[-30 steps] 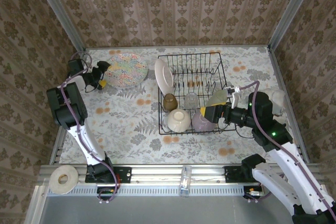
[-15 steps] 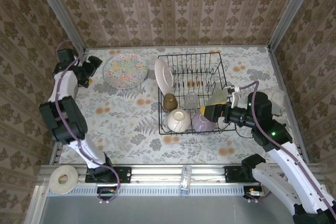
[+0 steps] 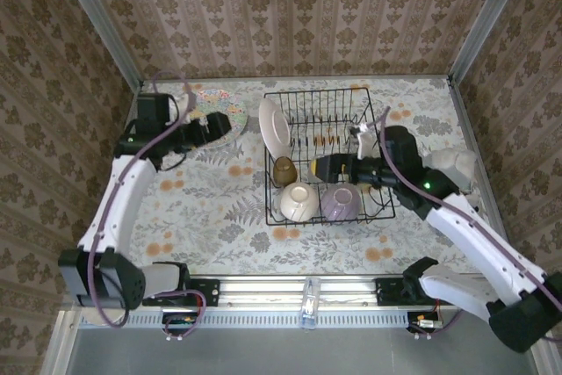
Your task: Unload the mixed dishes from the dish rack
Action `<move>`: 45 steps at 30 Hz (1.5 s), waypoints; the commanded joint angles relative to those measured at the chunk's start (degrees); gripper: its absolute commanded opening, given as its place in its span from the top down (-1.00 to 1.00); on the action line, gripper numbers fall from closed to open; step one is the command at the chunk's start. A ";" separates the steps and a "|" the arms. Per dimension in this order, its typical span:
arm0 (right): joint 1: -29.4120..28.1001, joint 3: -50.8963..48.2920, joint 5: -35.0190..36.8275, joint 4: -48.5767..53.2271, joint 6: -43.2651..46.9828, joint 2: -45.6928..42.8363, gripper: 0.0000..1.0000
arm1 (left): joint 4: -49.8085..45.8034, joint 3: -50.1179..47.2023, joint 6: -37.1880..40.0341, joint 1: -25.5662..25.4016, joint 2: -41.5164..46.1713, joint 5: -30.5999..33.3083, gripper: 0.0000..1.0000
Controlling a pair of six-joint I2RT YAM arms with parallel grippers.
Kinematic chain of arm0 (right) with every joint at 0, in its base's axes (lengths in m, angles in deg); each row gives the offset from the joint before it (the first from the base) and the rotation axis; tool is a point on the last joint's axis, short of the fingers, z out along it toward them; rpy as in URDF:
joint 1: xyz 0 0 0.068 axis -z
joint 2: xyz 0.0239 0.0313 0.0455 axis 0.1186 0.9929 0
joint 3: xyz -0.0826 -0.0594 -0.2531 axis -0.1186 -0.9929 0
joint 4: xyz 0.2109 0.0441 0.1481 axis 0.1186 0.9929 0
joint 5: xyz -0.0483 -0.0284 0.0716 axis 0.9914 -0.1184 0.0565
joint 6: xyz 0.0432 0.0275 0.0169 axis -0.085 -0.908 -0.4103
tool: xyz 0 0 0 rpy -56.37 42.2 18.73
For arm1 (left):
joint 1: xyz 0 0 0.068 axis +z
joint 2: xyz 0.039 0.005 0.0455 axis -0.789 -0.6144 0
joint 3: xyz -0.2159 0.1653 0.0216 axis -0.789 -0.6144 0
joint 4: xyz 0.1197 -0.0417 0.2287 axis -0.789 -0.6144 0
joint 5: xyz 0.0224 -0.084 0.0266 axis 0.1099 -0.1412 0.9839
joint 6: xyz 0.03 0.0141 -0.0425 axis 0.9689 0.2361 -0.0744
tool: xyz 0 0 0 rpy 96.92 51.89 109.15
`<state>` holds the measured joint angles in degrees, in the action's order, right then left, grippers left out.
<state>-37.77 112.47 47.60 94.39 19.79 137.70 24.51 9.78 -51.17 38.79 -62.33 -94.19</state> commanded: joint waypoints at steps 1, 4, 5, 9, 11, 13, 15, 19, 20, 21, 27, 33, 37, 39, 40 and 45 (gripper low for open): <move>-3.30 8.51 15.48 8.77 2.41 8.04 -1.00 | -2.71 -6.21 5.53 -3.81 6.80 3.84 -1.00; -5.53 16.14 19.28 13.07 2.54 16.74 -1.00 | 4.88 -14.80 4.03 -4.54 15.69 4.95 -1.00; -6.43 18.77 20.86 14.59 2.63 19.92 -1.00 | 7.02 -17.50 3.57 -4.52 18.86 6.42 -1.00; -9.40 28.00 26.70 19.01 3.84 28.51 -1.00 | 13.49 -25.59 2.14 -4.51 29.01 8.12 -1.00; -10.50 31.67 28.87 20.33 4.19 31.88 -1.00 | 14.88 -28.07 2.04 -4.49 32.27 8.01 -1.00; -11.39 35.56 30.49 21.57 4.56 35.20 -1.00 | 15.50 -29.84 2.23 -4.53 34.55 7.48 -1.00; -12.24 39.47 31.80 23.08 4.51 38.69 -1.00 | 16.41 -31.48 2.16 -4.53 36.04 6.50 -0.99; -13.60 45.92 33.18 24.52 4.53 43.81 -1.00 | 17.84 -32.22 1.51 -4.54 36.35 5.00 -0.99; -13.98 47.52 33.48 24.85 4.60 45.02 -1.00 | 17.53 -31.73 1.86 -4.52 36.13 4.81 -1.00; -14.20 49.29 33.62 25.35 4.61 46.42 -1.00 | 16.87 -31.15 2.54 -4.54 35.93 4.40 -1.00; -14.74 58.28 36.18 28.37 4.83 53.62 -0.98 | 10.11 -27.44 9.36 -4.41 36.13 2.27 -1.00; -14.73 67.82 39.19 32.87 5.10 61.23 -0.90 | 12.93 -29.64 8.90 -4.46 39.55 -0.12 -1.00; -14.74 74.35 41.86 36.66 5.33 66.10 -0.82 | 13.14 -29.69 9.90 -4.45 39.84 0.36 -1.00; -14.74 76.41 43.10 37.73 5.69 67.79 -0.75 | 12.91 -29.64 10.47 -4.45 39.35 0.29 -1.00; -14.69 77.03 43.71 38.07 5.70 68.43 -0.72 | 12.74 -29.63 10.52 -4.42 39.08 0.28 -1.00; -14.49 77.39 45.53 38.66 6.04 69.32 -0.55 | 12.71 -29.39 10.53 -4.43 38.41 0.36 -0.99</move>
<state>-52.39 187.72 89.74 129.65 25.04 206.40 36.79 -19.69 -42.14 34.44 -23.81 -92.71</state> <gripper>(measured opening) 0.785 0.997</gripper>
